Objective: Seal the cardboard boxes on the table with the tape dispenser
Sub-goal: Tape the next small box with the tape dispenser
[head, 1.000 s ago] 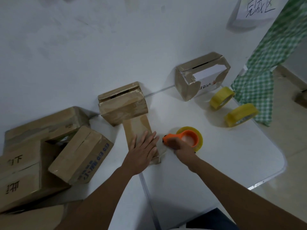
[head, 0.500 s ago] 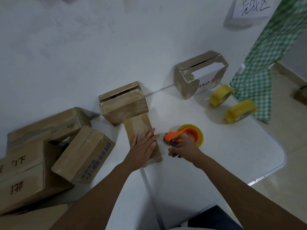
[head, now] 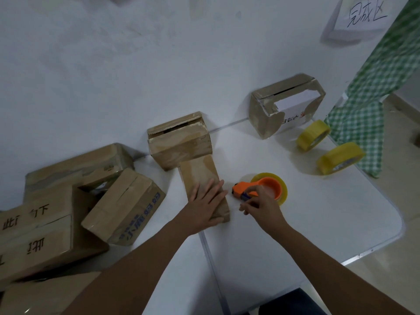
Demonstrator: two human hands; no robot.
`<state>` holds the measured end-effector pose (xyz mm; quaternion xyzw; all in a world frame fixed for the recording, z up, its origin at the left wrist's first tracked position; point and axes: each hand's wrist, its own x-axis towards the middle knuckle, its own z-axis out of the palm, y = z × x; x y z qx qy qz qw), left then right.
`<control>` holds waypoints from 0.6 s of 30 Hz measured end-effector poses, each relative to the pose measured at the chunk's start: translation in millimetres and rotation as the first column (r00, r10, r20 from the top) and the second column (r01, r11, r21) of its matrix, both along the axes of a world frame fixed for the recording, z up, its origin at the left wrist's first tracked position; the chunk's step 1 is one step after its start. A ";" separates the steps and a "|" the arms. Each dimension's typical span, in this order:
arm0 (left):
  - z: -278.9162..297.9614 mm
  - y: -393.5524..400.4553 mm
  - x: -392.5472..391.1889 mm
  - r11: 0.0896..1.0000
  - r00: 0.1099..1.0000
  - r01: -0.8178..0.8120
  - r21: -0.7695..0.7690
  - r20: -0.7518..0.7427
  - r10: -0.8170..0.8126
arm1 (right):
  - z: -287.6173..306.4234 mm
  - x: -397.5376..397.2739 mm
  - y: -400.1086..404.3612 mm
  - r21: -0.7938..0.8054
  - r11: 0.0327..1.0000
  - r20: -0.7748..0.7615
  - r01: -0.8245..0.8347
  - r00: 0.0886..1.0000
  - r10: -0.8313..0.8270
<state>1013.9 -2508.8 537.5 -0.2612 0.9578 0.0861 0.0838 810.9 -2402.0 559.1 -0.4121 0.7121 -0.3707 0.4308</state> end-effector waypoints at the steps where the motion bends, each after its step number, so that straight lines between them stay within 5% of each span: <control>1: -1.0 3.1 -2.9 0.999 1.000 -0.006 -0.050 0.028 0.007 | -0.8 0.0 -0.2 0.000 1.000 -0.025 -0.003 1.000 0.003; 9: 7.2 1.5 -5.5 0.993 0.997 -0.077 0.085 -0.013 0.079 | -13.5 7.9 -0.3 -0.061 0.996 -0.046 0.061 0.997 -0.063; 14: -1.5 20.2 -0.4 0.982 0.989 -0.147 -0.118 -0.033 0.144 | -31.6 18.6 -3.6 -0.138 0.989 -0.095 0.055 0.993 -0.069; 18: -5.7 19.6 -0.9 0.980 0.989 -0.148 -0.134 -0.036 0.145 | -40.3 19.2 -6.8 -0.170 0.985 -0.096 0.015 0.995 -0.031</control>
